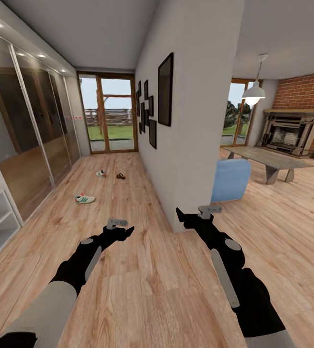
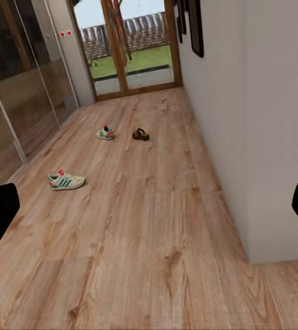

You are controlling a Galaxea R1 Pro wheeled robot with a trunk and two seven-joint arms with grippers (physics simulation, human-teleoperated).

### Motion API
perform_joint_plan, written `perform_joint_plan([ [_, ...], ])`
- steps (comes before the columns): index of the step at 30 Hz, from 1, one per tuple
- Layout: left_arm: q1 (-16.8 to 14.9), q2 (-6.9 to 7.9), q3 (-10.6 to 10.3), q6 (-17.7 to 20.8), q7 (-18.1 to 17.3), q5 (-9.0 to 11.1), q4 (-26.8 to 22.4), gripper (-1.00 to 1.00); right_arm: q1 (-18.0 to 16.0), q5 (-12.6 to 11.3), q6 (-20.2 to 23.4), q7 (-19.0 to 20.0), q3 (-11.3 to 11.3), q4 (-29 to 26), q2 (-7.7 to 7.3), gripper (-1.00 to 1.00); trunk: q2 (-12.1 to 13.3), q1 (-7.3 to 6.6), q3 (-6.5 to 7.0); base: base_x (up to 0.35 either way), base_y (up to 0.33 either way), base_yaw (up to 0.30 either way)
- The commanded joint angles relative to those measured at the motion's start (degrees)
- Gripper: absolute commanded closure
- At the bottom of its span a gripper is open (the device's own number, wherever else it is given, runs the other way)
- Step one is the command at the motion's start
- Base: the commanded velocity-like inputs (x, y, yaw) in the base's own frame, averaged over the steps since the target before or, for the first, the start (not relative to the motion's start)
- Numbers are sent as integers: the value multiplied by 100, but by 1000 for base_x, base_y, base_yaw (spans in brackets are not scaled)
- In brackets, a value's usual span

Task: Pick up the two gym shoes and the two sandals from the corridor floor and place them onto the hallstand (shoe rack) in the corridor, making sure they are on the rack and not on the floor. Arrange them so the two gym shoes are next to each other and the two sandals are next to each other.

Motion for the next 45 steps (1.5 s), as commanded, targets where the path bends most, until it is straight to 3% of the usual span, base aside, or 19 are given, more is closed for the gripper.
perform_joint_plan([
  [1,-2,4,8,37,-20,-4,-10,-100,-3,-21,30,11,-6,-7,2,-100,-3,3,-6,332,0,0],
  [14,-1,23,102,34,-24,-5,-10,-100,-3,-21,30,11,-5,-7,2,-100,-3,3,-6,172,0,48],
  [36,-2,22,168,34,-30,-10,-10,-100,-3,-21,30,2,-7,-7,2,-100,-3,3,-6,5,0,267],
  [45,-2,22,190,34,-30,-10,-10,-100,-3,-21,30,2,-7,-7,2,-100,-3,3,-6,243,1,275],
])
